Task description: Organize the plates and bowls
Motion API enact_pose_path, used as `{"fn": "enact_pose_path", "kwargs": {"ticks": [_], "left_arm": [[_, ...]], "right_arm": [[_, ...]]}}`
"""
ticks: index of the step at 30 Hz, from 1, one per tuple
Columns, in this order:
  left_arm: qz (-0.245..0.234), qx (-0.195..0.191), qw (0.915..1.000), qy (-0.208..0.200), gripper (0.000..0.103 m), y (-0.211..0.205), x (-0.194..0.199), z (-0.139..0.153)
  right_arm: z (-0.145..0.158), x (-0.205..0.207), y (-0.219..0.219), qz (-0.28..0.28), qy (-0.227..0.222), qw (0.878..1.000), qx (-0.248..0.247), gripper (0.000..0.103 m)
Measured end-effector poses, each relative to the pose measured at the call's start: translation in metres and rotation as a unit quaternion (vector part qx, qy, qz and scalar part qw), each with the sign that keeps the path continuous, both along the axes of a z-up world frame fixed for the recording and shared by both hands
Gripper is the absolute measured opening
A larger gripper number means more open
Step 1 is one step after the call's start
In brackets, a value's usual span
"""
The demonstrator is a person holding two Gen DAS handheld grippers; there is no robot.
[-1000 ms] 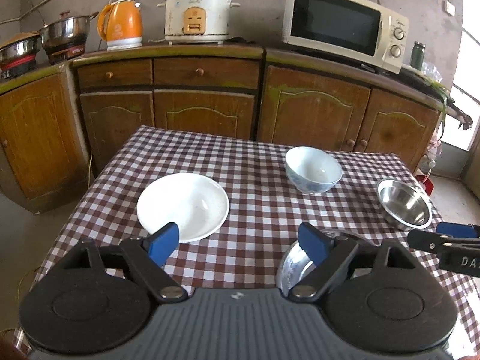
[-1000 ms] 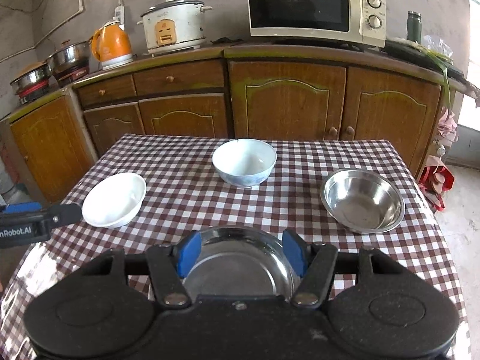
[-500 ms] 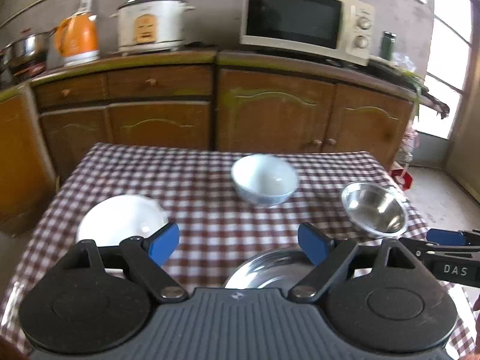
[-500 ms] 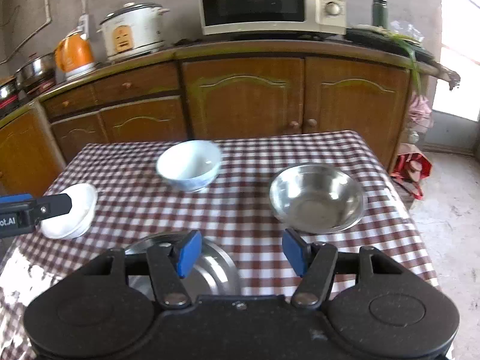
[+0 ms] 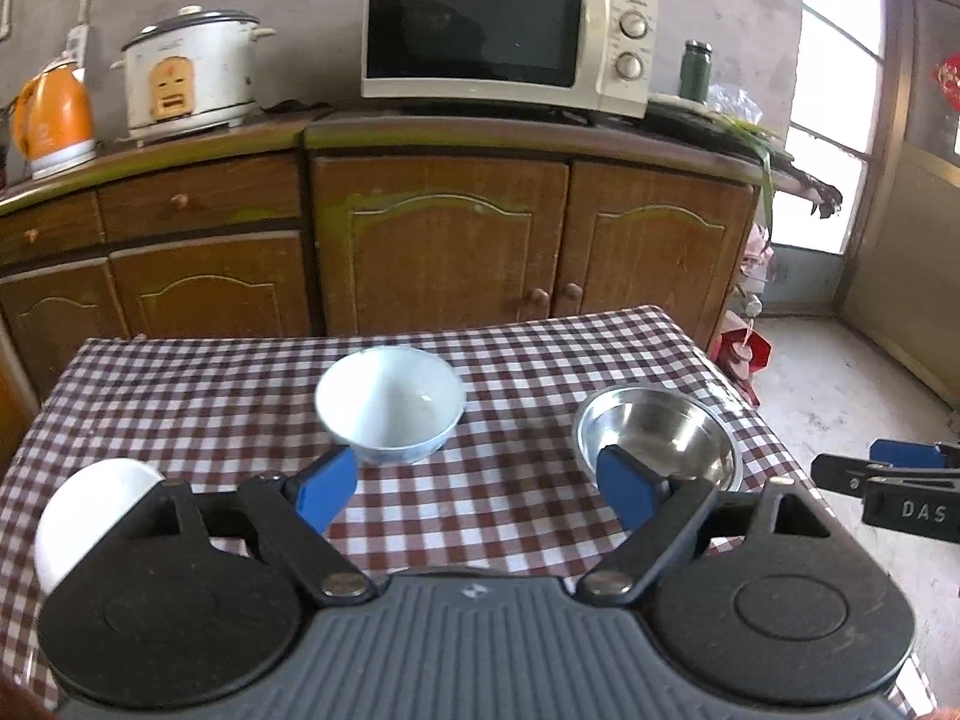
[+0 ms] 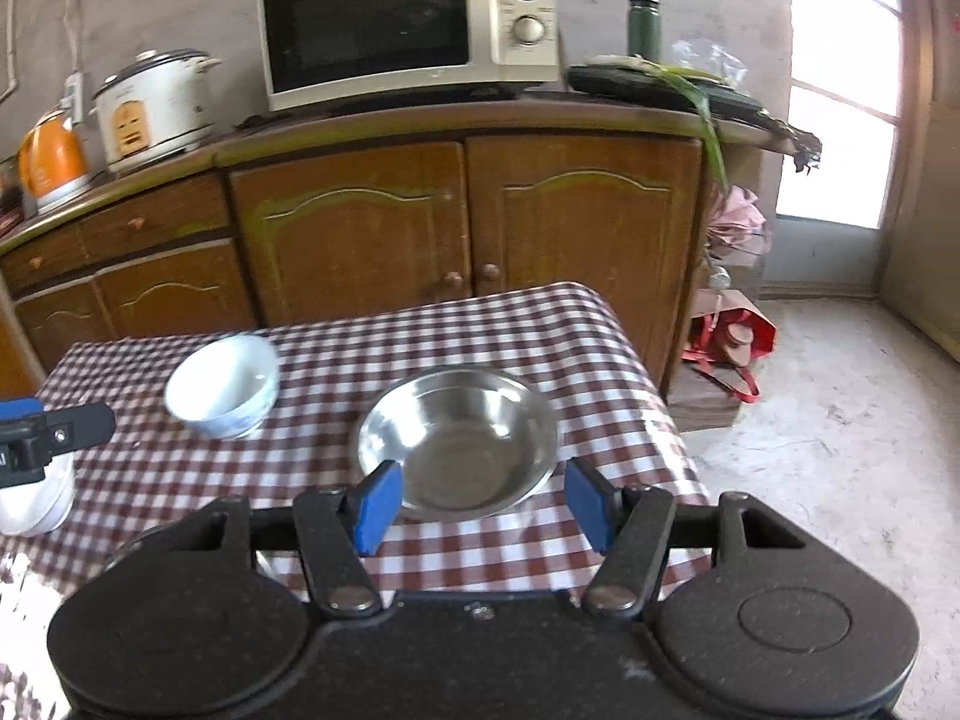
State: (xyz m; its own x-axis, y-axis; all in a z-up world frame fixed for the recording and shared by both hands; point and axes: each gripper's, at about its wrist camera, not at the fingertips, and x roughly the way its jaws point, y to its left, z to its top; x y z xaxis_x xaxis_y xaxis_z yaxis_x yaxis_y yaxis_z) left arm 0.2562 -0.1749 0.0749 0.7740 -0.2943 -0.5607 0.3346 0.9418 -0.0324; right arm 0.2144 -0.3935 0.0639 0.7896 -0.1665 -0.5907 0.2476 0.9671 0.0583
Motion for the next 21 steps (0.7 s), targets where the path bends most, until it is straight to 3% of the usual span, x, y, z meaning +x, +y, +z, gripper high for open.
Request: {"fn": "enact_pose_path", "kwargs": {"ticks": [21], "left_arm": [[-0.032, 0.035, 0.9988, 0.012, 0.090, -0.064, 0.043, -0.032]], "right_arm": [[-0.027, 0.036, -0.057, -0.029, 0.014, 0.999, -0.001, 0.073]]}}
